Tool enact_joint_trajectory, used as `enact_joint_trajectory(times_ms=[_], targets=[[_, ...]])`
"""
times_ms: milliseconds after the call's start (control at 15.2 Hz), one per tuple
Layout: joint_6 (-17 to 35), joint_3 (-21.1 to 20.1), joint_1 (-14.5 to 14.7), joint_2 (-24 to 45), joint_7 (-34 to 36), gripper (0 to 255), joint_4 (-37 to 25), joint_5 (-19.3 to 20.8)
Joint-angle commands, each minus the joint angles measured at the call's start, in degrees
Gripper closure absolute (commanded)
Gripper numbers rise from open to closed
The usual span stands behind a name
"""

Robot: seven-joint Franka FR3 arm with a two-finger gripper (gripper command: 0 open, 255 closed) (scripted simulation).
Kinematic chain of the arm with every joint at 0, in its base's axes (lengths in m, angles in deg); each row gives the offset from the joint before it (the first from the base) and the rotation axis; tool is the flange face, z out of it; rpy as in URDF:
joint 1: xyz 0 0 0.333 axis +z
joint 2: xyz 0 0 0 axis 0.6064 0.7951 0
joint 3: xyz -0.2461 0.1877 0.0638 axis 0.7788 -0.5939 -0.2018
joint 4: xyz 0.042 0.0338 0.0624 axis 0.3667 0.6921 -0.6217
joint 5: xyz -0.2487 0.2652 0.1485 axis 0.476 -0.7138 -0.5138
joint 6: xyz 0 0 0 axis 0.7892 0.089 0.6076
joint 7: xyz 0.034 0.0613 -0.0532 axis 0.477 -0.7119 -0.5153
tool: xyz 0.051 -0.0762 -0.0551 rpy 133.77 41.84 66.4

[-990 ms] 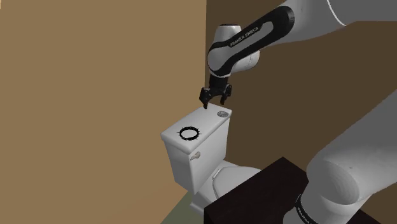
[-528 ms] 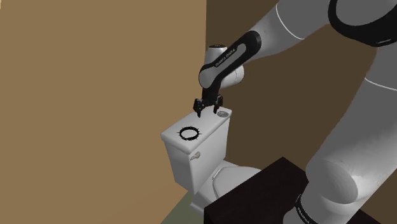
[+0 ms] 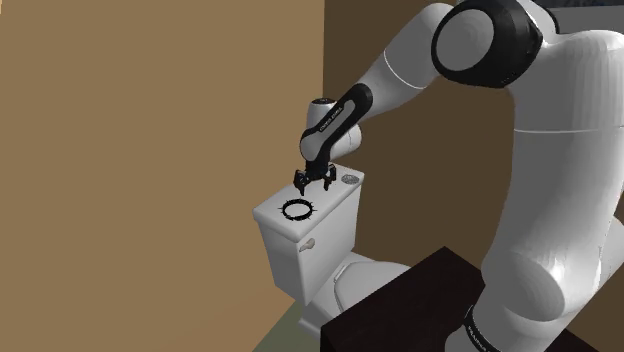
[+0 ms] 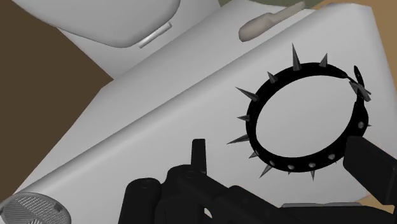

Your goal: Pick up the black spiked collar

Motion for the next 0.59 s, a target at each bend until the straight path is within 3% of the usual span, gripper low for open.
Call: enact_joint_trajectory(times_ms=[0, 528], targets=[[1.23, 0.66, 0.44, 4.69, 1.15, 0, -3.3, 0.83], [5.5, 1.65, 1.18, 10.4, 2.2, 0, -4.68, 1.94]])
